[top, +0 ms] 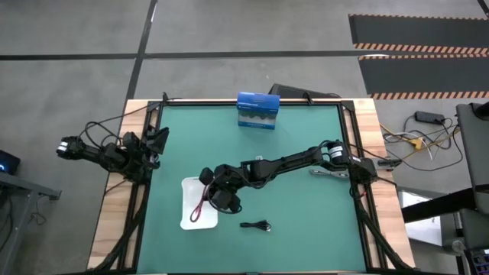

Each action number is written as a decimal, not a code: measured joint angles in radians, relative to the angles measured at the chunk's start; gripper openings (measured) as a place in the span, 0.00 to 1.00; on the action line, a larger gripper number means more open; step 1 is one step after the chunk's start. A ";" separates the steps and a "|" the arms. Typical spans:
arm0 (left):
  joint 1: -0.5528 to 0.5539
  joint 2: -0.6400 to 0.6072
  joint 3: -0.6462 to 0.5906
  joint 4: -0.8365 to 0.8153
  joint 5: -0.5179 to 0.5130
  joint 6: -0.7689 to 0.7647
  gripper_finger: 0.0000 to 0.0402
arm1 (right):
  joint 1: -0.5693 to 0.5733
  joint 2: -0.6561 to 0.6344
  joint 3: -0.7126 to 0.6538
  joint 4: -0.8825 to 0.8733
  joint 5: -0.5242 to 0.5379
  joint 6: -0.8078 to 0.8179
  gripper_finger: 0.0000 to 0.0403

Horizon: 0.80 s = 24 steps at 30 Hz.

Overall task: Pick and place USB-C Cables
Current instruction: Put the pink charger cable into the white bin

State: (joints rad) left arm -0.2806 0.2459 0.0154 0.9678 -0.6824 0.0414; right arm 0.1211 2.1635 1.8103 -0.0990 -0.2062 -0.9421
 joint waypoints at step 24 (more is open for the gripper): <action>0.000 0.000 0.000 0.001 0.000 0.000 0.13 | 0.000 0.000 0.000 0.001 0.008 0.000 0.07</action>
State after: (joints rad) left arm -0.2807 0.2459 0.0154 0.9691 -0.6827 0.0418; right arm 0.1211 2.1635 1.8103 -0.0978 -0.1986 -0.9421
